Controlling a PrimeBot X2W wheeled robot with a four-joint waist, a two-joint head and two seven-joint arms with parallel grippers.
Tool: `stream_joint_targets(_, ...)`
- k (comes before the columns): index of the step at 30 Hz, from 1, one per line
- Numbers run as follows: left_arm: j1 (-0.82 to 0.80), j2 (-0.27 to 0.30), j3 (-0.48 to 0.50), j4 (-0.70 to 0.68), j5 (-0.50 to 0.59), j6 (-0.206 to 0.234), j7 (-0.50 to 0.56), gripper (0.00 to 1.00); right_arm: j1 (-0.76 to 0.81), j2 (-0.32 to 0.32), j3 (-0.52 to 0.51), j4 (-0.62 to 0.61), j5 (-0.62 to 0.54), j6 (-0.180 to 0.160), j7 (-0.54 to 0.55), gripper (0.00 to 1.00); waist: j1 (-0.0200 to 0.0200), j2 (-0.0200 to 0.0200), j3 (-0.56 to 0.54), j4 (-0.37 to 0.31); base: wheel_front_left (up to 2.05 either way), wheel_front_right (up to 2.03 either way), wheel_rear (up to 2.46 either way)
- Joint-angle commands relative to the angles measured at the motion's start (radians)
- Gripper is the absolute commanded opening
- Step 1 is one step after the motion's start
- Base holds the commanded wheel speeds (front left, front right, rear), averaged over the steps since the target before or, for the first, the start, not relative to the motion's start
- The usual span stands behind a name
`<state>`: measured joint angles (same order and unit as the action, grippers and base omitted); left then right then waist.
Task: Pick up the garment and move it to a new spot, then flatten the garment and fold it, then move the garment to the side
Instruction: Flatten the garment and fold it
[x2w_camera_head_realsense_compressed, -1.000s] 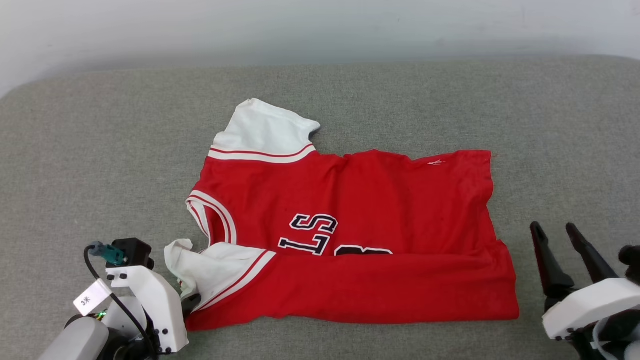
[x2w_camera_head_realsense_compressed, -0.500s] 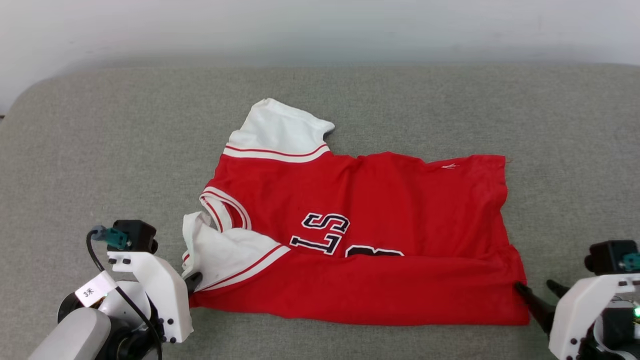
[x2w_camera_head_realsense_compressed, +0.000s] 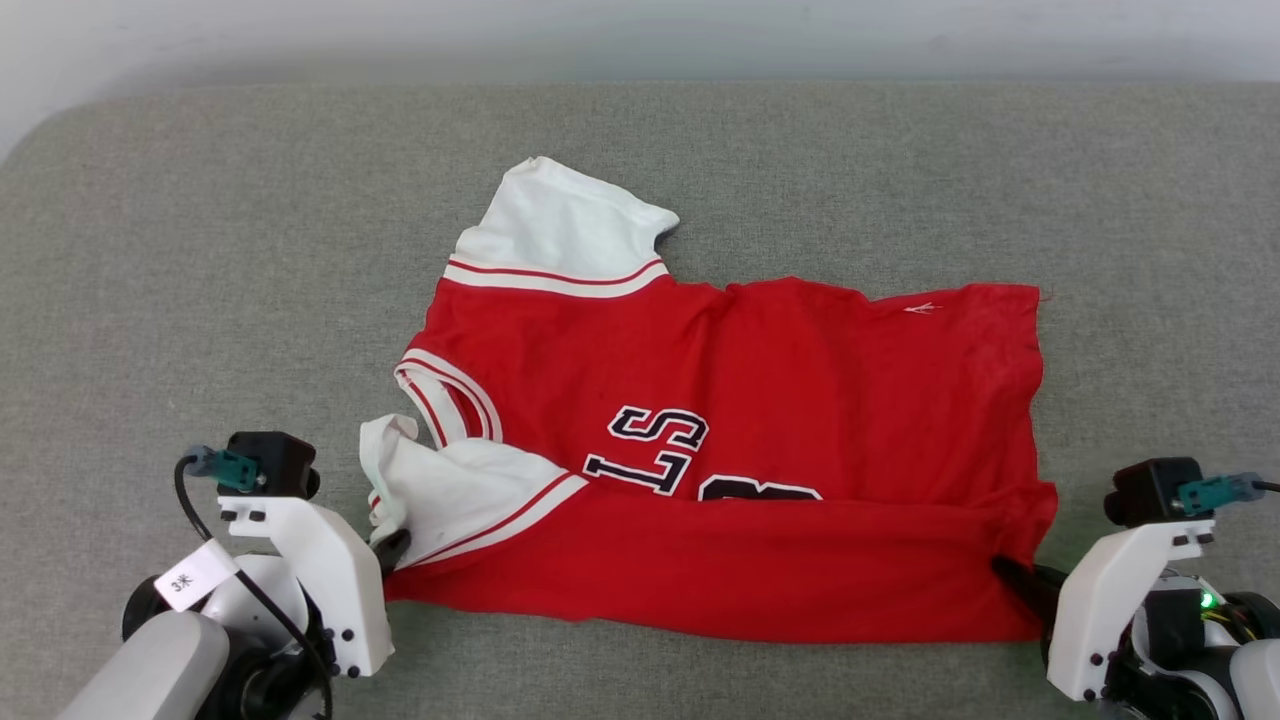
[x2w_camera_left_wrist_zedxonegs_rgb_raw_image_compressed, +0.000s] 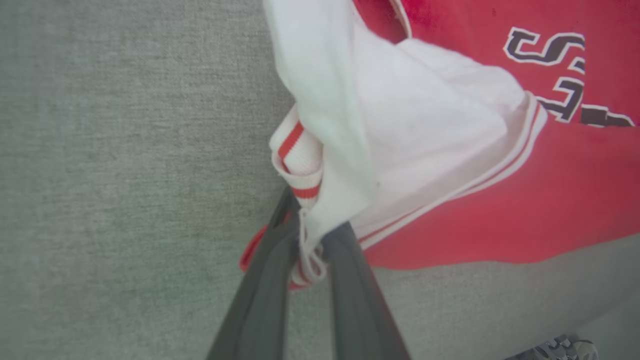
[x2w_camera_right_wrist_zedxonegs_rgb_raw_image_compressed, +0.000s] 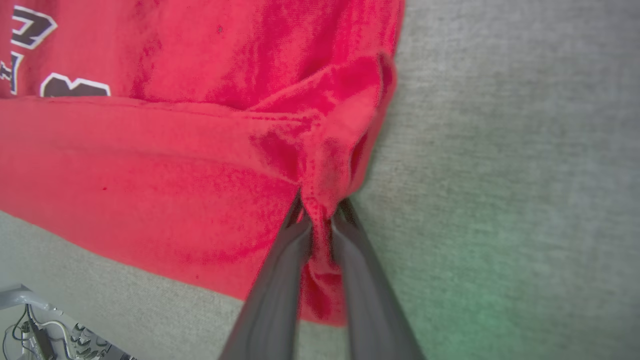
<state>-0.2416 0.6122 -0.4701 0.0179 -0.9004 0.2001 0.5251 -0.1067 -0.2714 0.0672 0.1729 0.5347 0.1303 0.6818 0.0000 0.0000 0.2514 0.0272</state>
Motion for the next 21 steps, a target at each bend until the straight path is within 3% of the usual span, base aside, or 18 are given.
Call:
stream_joint_targets(1, -0.003, 0.006, 0.011, 0.003, 0.010, 0.008, -0.011, 0.00, 0.006, 0.020, 0.033, 0.035, 0.008, 0.000, 0.000, 0.00, 0.0000, 0.0000, -0.003, -0.004, 0.00, 0.00, 0.00)
stream_joint_targets(10, 0.068, 0.029, 0.012, -0.015, 0.001, 0.027, -0.018, 0.00, 0.036, -0.021, 0.009, -0.038, 0.014, 0.000, -0.030, 0.00, 0.0000, 0.0000, -0.103, -0.022, 0.00, 0.00, 0.00)
stream_joint_targets(21, 0.272, 0.072, 0.033, -0.105, -0.046, 0.105, -0.007, 0.00, 0.231, 0.014, -0.039, -0.140, 0.019, 0.000, 0.049, 0.00, 0.0000, 0.0000, -0.235, -0.023, 0.00, 0.00, 0.00)
